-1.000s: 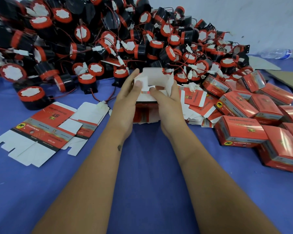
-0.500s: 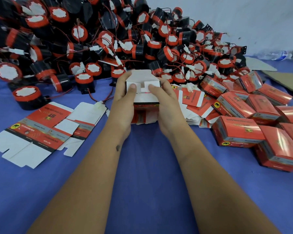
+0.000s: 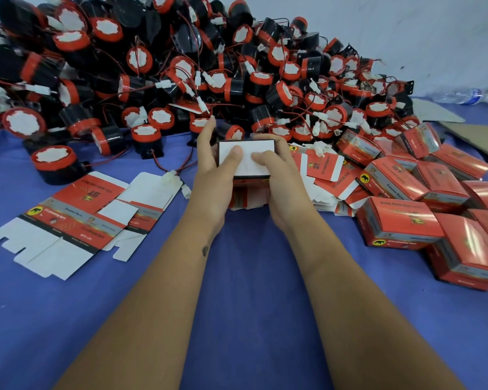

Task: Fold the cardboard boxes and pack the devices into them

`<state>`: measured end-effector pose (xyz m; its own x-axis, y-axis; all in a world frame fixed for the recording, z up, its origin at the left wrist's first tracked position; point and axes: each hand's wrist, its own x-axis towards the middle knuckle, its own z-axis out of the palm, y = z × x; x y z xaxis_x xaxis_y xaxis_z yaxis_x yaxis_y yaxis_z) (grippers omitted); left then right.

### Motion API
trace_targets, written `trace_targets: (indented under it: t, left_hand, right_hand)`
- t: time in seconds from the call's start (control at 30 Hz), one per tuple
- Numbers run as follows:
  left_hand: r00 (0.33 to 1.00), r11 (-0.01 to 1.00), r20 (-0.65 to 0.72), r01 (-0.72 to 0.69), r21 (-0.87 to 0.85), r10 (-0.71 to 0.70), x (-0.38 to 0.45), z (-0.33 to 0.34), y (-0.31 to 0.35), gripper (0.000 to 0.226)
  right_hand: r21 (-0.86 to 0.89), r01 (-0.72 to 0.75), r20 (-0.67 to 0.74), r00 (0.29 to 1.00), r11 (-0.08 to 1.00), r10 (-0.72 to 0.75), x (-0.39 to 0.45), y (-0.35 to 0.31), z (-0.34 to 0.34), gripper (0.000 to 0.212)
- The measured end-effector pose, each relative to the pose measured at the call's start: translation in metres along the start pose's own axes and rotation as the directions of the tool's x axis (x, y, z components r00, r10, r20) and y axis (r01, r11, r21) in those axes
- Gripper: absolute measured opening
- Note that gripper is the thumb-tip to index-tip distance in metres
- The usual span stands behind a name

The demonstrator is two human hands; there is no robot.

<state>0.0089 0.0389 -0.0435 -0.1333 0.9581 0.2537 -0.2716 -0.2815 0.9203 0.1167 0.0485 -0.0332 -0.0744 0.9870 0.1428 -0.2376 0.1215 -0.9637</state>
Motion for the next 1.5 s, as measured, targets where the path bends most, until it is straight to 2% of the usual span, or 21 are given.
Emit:
trace_targets:
  t: [0.07, 0.13, 0.3, 0.4, 0.47, 0.53, 0.57, 0.67, 0.73, 0.8, 0.87, 1.0, 1.1, 1.17, 1.23, 1.3, 1.4, 1.43, 1.5]
  left_hand:
    - [0.999, 0.999, -0.038, 0.000, 0.051, 0.002, 0.001, -0.001, 0.000, 0.042]
    - [0.997, 0.993, -0.076, -0.024, 0.120, 0.033, 0.002, -0.002, 0.000, 0.028]
    - [0.992, 0.992, -0.120, -0.017, 0.123, 0.032, 0.001, -0.001, 0.004, 0.023]
    - [0.996, 0.995, -0.085, 0.034, 0.090, -0.026, -0.003, 0.003, 0.005, 0.036]
    - [0.999, 0.996, -0.044, 0.035, 0.078, -0.032, -0.005, 0.006, 0.006, 0.046]
    - [0.999, 0.992, -0.003, -0.049, 0.114, 0.050, -0.006, 0.007, 0.009, 0.049]
    - [0.996, 0.988, 0.020, -0.089, 0.125, 0.087, -0.006, 0.007, 0.011, 0.049]
    - [0.995, 0.985, 0.076, -0.074, 0.155, 0.063, -0.007, 0.009, 0.008, 0.050]
    - [0.993, 0.991, 0.118, -0.014, 0.136, -0.003, -0.005, 0.007, 0.003, 0.061]
    - [0.985, 0.993, 0.131, 0.114, -0.012, -0.111, -0.001, 0.005, -0.001, 0.079]
    - [0.980, 0.978, 0.110, 0.175, -0.109, -0.163, 0.000, 0.002, -0.001, 0.082]
    - [0.985, 0.975, 0.057, 0.170, -0.143, -0.164, 0.005, 0.001, 0.001, 0.060]
    - [0.978, 0.972, -0.106, 0.161, -0.170, -0.181, 0.011, 0.000, 0.003, 0.056]
    - [0.959, 0.972, -0.222, 0.134, -0.193, -0.176, 0.016, -0.004, 0.001, 0.049]
    - [0.940, 0.970, -0.292, 0.115, -0.216, -0.176, 0.021, -0.007, -0.002, 0.049]
    - [0.932, 0.975, -0.324, 0.104, -0.198, -0.165, 0.023, -0.009, -0.004, 0.054]
    - [0.924, 0.969, -0.345, 0.087, -0.230, -0.165, 0.022, -0.007, -0.005, 0.059]
    - [0.917, 0.957, -0.356, 0.079, -0.278, -0.179, 0.023, -0.007, -0.004, 0.056]
    - [0.902, 0.930, -0.380, 0.061, -0.363, -0.207, 0.024, -0.009, -0.002, 0.048]
  right_hand:
    - [-0.069, 0.053, -0.037, 0.998, 0.996, -0.056, 0.000, -0.001, -0.001, 0.022]
    - [-0.153, 0.135, -0.061, 0.987, 0.979, -0.146, 0.000, -0.002, -0.001, 0.027]
    - [-0.239, 0.218, -0.060, 0.969, 0.946, -0.239, -0.001, -0.004, -0.001, 0.027]
    - [-0.236, 0.195, -0.051, 0.976, 0.952, -0.212, -0.005, -0.004, 0.005, 0.018]
    - [-0.252, 0.200, -0.157, 0.957, 0.947, -0.244, -0.006, -0.003, 0.009, 0.027]
    - [-0.297, 0.192, -0.310, 0.907, 0.935, -0.285, -0.005, -0.009, 0.009, 0.022]
    - [-0.293, 0.171, -0.340, 0.901, 0.941, -0.270, -0.006, -0.012, 0.008, 0.018]
    - [-0.140, 0.127, -0.310, 0.936, 0.982, -0.165, -0.005, -0.016, 0.004, 0.018]
    - [-0.073, 0.190, -0.293, 0.934, 0.979, -0.203, -0.005, -0.018, 0.004, 0.016]
    - [-0.063, 0.253, -0.266, 0.928, 0.965, -0.261, -0.004, -0.019, 0.002, 0.022]
    - [-0.121, 0.271, -0.227, 0.929, 0.955, -0.292, -0.006, -0.018, 0.000, 0.025]
    - [-0.333, 0.271, -0.132, 0.935, 0.903, -0.329, -0.002, -0.012, -0.008, 0.019]
    - [-0.322, 0.226, -0.068, 0.963, 0.919, -0.261, 0.008, -0.012, -0.012, 0.021]
    - [-0.342, 0.218, -0.105, 0.958, 0.914, -0.267, 0.020, -0.017, -0.015, 0.020]
    - [-0.496, 0.205, -0.234, 0.904, 0.844, -0.357, 0.036, -0.022, -0.023, 0.023]
    - [-0.694, 0.045, -0.330, 0.868, 0.719, -0.372, 0.054, -0.024, -0.037, 0.027]
    - [-0.827, -0.300, -0.393, 0.913, 0.475, -0.108, 0.070, -0.021, -0.055, 0.039]
    - [-0.847, -0.334, -0.393, 0.917, 0.413, -0.065, 0.070, -0.018, -0.056, 0.039]
    - [-0.883, -0.295, -0.360, 0.924, 0.365, -0.125, 0.069, -0.016, -0.054, 0.034]
